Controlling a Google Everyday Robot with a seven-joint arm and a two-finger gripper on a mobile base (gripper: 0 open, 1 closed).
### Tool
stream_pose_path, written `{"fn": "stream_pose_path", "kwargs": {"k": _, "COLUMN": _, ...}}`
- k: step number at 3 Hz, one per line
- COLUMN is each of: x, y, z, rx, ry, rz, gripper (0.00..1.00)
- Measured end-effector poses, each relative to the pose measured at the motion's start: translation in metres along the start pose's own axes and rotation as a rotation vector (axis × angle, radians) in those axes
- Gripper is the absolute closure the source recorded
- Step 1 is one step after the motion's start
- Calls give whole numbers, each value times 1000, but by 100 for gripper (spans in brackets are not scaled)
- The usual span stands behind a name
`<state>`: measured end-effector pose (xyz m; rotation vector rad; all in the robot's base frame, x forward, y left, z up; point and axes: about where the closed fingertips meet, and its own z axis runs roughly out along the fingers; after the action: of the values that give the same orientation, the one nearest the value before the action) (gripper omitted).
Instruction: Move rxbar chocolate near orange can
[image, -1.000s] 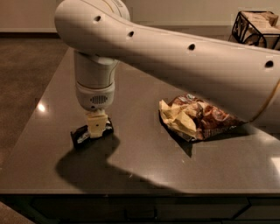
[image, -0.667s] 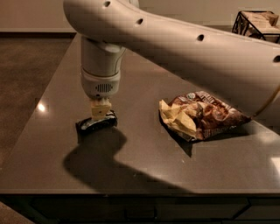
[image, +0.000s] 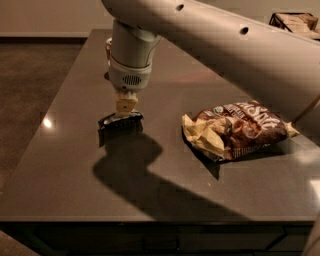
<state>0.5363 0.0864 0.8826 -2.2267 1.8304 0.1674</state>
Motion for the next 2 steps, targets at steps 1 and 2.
{"fn": "stream_pose_path", "kwargs": {"k": 1, "x": 9, "y": -30, "z": -16, "rx": 105, "ry": -29, "rz": 82, "gripper": 100}}
{"fn": "stream_pose_path", "kwargs": {"k": 2, "x": 9, "y": -62, "z": -27, "rx": 215, "ry": -60, "rz": 132, "gripper": 100}}
